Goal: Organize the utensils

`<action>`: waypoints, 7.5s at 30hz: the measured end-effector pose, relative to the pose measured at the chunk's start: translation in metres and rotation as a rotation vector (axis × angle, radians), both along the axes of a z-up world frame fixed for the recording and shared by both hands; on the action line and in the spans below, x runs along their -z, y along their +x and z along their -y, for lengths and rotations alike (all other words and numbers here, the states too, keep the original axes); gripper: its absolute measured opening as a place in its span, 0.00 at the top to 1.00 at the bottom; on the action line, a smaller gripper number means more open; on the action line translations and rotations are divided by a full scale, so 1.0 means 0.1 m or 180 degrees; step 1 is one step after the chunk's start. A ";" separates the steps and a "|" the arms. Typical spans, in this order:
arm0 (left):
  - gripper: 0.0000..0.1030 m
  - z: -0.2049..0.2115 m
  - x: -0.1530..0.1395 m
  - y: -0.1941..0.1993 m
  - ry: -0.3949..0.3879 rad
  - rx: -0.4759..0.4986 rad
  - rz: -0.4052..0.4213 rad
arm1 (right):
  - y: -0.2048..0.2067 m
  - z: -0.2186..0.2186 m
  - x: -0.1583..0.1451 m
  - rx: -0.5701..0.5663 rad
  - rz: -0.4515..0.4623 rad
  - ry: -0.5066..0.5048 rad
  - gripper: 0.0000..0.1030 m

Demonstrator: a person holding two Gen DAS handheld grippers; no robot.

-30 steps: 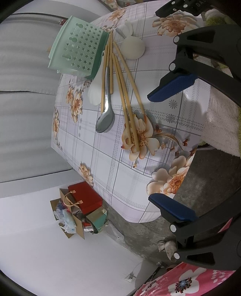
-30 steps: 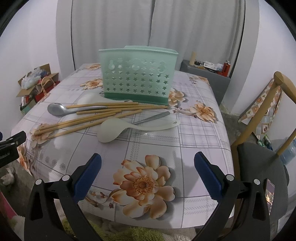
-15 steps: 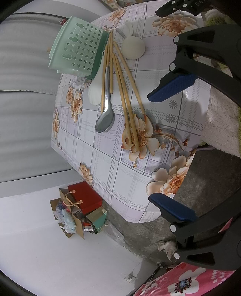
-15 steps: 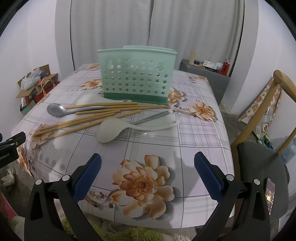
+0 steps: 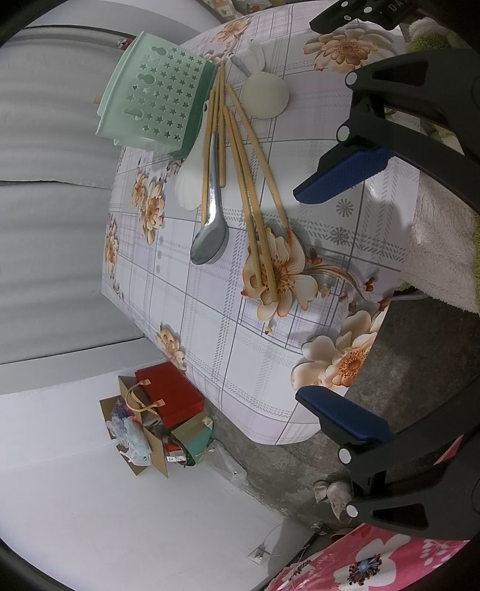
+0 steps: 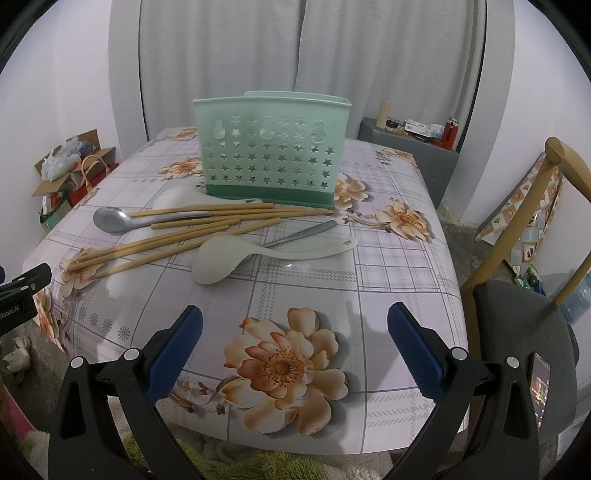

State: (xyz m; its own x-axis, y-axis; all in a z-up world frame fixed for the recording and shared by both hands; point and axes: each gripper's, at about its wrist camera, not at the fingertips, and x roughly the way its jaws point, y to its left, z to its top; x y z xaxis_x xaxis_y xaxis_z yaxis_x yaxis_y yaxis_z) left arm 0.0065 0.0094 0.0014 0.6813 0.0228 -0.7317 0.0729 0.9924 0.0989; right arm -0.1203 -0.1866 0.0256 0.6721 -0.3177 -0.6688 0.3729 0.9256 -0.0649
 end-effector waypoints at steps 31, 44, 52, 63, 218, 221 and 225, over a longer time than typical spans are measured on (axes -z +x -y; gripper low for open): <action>0.08 0.07 -0.08 -0.01 -0.0658 0.0728 0.0122 | -0.02 0.40 -0.01 0.0005 0.0284 0.0376 0.05; 0.08 1.03 0.01 -0.11 -0.0254 0.2077 0.0479 | 0.19 0.87 0.20 0.0189 0.0153 0.0338 0.05; 0.39 1.57 0.43 -0.10 0.0590 0.2513 0.0413 | 0.31 1.06 0.38 0.0289 0.0023 0.0578 0.05; 0.87 1.45 0.43 0.25 0.0239 0.2263 0.0166 | 0.34 1.16 0.50 0.0356 -0.0054 0.0766 0.05; 0.08 -0.44 0.09 1.20 -0.1834 0.0774 -0.0241 | 1.31 0.81 -0.21 -0.1245 0.0431 0.1641 0.58; 0.08 -0.45 0.14 1.27 -0.1785 0.0749 -0.0295 | 1.39 0.59 0.08 -0.1359 0.0126 0.1582 0.58; 0.11 -0.40 0.19 1.31 -0.1634 0.0748 -0.0319 | 1.40 0.42 0.10 -0.1468 0.0034 0.1463 0.58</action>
